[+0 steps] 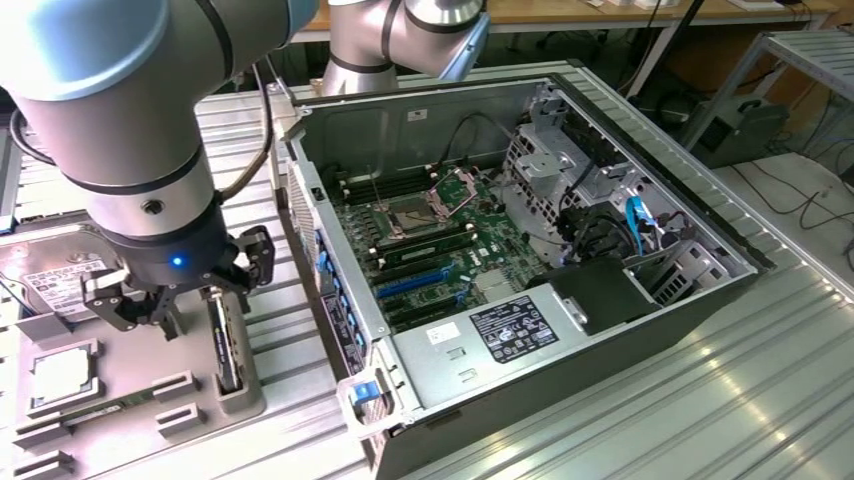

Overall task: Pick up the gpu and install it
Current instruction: 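Pick up the gpu and move the gpu toward the slot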

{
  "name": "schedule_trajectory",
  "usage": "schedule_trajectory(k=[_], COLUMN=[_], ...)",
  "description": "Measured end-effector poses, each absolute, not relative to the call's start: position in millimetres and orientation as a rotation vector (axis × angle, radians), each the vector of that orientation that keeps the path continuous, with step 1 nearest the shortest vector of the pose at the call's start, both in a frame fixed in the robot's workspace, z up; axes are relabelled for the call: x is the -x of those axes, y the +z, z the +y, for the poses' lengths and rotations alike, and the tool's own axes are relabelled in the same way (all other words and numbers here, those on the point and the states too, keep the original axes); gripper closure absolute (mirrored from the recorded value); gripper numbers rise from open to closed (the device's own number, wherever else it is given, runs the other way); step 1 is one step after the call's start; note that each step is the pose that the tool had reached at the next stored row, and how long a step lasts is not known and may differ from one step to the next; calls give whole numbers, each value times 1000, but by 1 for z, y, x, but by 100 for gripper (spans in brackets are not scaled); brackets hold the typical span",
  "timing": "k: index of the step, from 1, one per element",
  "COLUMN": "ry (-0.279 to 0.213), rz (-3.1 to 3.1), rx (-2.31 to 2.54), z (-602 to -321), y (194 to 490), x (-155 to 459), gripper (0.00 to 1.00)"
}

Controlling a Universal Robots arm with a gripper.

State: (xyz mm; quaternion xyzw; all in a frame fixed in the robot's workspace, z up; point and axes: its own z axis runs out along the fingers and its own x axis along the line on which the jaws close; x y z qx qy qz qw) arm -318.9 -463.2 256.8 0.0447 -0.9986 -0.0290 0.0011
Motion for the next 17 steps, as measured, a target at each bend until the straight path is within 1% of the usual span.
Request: schedule_trajectory(k=[17], ry=[-91], rz=[-3139], rx=[-66], z=[-464], y=[237], x=[315], gripper=[28])
